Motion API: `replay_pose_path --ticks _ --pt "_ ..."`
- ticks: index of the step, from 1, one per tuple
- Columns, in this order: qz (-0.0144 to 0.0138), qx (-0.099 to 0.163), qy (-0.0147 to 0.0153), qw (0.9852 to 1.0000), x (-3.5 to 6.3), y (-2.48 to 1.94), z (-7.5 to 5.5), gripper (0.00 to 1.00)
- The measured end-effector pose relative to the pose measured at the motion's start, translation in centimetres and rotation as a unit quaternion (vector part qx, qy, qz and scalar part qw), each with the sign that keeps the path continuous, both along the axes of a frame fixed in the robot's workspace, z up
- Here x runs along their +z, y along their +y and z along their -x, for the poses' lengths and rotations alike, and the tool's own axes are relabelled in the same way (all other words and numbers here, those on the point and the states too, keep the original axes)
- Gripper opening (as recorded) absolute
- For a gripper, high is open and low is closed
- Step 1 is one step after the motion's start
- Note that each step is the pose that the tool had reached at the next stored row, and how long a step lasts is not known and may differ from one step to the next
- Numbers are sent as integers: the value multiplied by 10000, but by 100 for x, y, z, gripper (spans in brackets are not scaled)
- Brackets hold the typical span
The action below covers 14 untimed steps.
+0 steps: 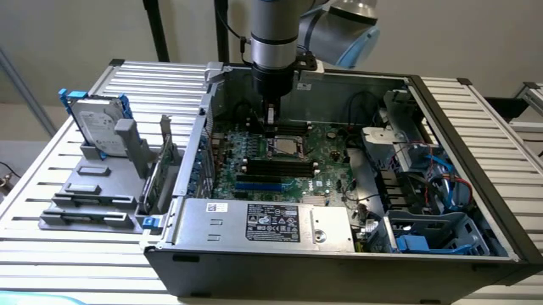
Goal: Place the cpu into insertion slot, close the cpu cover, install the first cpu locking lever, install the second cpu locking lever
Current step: 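Close the cpu cover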
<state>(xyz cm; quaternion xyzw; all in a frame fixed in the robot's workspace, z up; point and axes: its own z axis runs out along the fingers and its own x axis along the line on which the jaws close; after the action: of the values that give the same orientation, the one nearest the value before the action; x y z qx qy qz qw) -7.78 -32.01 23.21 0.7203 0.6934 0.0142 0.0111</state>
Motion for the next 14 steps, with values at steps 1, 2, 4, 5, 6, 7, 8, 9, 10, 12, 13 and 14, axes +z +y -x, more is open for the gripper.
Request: replay_pose_path --ticks 1,2,4,5,6,7,8,9,10,12,13,14 --pt "0 0 0 10000 0 0 0 11" --pt "0 0 0 10000 0 0 0 11" --pt "0 0 0 10000 0 0 0 11" --pt "0 0 0 10000 0 0 0 11" --pt "0 0 0 10000 0 0 0 11" --pt "0 0 0 10000 0 0 0 11" --pt "0 0 0 10000 0 0 -1 11" --pt "0 0 2 10000 1 0 -13 11" --pt "0 -1 12 10000 7 0 -47 11" --pt "1 0 47 10000 35 0 -132 11" --pt "1 0 66 10000 56 0 -177 11" --pt "0 0 84 10000 81 0 -225 11"
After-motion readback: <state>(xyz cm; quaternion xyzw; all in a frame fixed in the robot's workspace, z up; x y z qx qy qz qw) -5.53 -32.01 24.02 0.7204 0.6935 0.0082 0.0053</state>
